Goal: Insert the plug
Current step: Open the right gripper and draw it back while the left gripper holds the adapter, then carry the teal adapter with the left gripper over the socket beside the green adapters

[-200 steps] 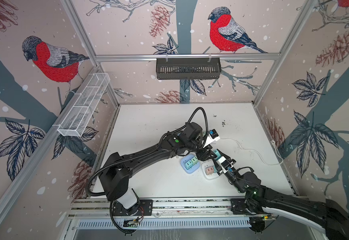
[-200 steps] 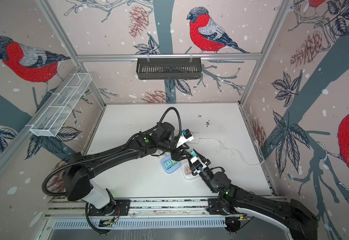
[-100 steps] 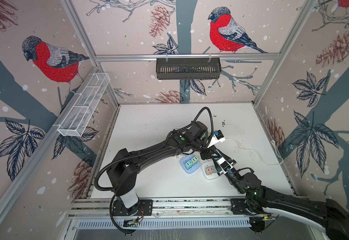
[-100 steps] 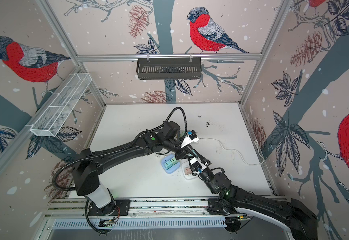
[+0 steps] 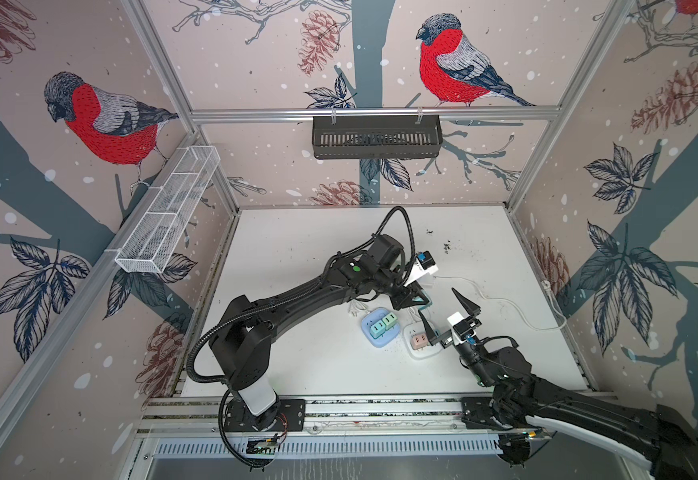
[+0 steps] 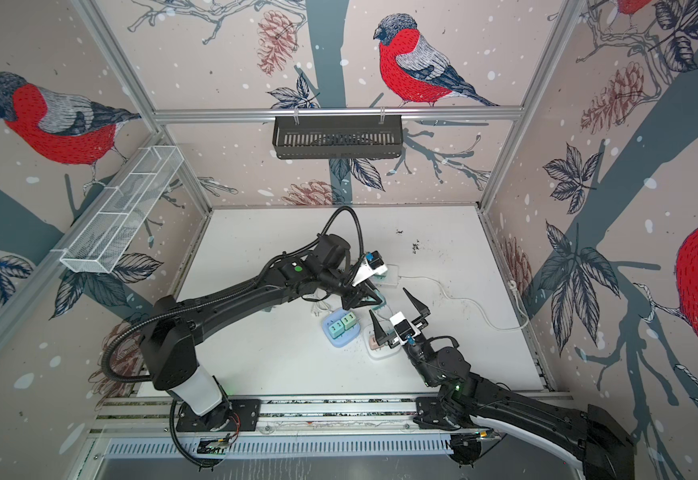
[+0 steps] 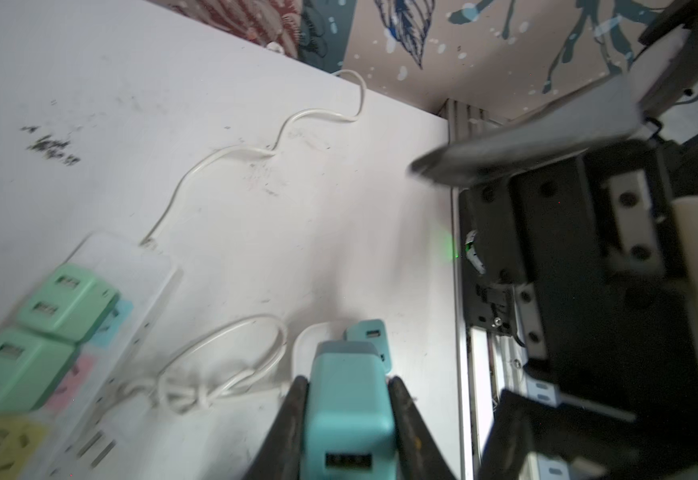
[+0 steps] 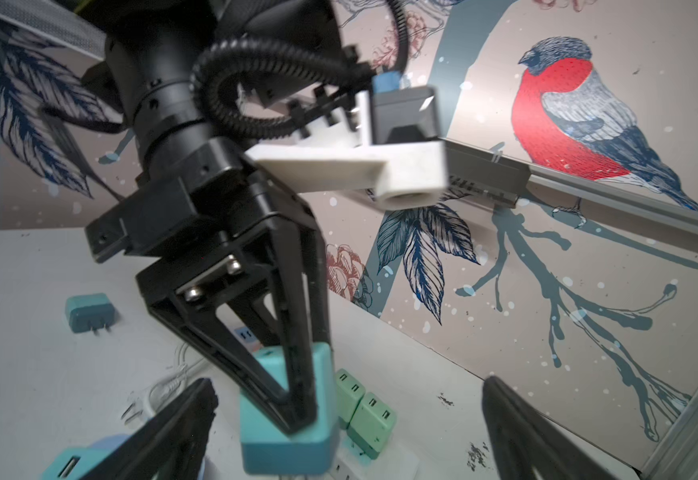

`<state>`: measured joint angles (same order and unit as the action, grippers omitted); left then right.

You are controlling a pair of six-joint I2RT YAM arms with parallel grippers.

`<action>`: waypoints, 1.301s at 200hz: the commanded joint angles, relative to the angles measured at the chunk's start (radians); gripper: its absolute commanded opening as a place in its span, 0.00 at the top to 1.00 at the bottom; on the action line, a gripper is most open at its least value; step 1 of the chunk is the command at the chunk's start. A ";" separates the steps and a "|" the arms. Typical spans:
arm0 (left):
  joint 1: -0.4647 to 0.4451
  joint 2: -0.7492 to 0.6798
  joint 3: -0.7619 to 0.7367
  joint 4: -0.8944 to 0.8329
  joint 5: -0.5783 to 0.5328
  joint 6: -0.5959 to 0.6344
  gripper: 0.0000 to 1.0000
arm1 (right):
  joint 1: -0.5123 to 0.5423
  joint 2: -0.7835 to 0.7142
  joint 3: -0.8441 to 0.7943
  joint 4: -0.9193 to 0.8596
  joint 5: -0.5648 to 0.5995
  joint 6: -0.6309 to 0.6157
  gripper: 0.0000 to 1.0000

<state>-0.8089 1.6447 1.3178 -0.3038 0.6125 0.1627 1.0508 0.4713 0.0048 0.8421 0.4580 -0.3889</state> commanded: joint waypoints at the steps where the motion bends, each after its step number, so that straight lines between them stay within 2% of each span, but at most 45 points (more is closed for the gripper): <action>1: 0.102 -0.092 -0.098 0.195 0.051 -0.041 1.00 | -0.022 -0.035 -0.056 0.035 -0.043 0.069 0.00; 28: 0.223 -0.240 -0.280 0.397 0.004 -0.045 1.00 | -0.069 -0.105 -0.073 0.017 -0.047 0.133 0.00; 50: 0.235 -0.330 -0.391 0.485 -0.127 0.015 1.00 | -0.129 -0.166 -0.098 0.007 -0.046 0.216 0.00; 61: 0.234 -0.359 -0.425 0.497 -0.138 0.086 1.00 | -0.169 -0.194 -0.107 -0.006 -0.057 0.263 0.00; 78: 0.232 -0.379 -0.469 0.494 -0.085 0.268 1.00 | -0.223 -0.227 -0.111 -0.038 -0.073 0.333 0.00; 90: 0.232 -0.383 -0.481 0.495 -0.122 0.299 1.00 | -0.254 -0.242 -0.110 -0.057 -0.077 0.368 0.00; 106: 0.232 -0.375 -0.466 0.474 -0.182 0.295 1.00 | -0.285 -0.245 -0.111 -0.065 -0.083 0.399 0.00; 135: 0.231 -0.325 -0.384 0.381 -0.220 0.246 1.00 | -0.325 -0.232 -0.111 -0.076 -0.080 0.448 0.00; 155: 0.231 -0.267 -0.289 0.262 -0.221 0.239 1.00 | -0.352 -0.219 -0.105 -0.083 -0.078 0.483 0.00; 193: 0.231 -0.156 -0.191 0.161 -0.179 0.257 1.00 | -0.396 -0.198 -0.091 -0.113 -0.072 0.541 0.00; 211: 0.231 -0.103 -0.124 0.089 -0.163 0.292 1.00 | -0.413 -0.194 -0.091 -0.117 -0.072 0.564 0.00; 233: 0.231 -0.065 -0.109 0.100 -0.177 0.359 1.00 | -0.434 -0.185 -0.088 -0.125 -0.069 0.593 0.00; 260: 0.231 -0.030 -0.110 0.112 -0.117 0.520 1.00 | -0.453 -0.175 -0.083 -0.137 -0.064 0.624 0.00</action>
<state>-0.5785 1.5925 1.1980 -0.1825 0.4248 0.5072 0.6094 0.2890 0.0048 0.7074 0.3866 0.1867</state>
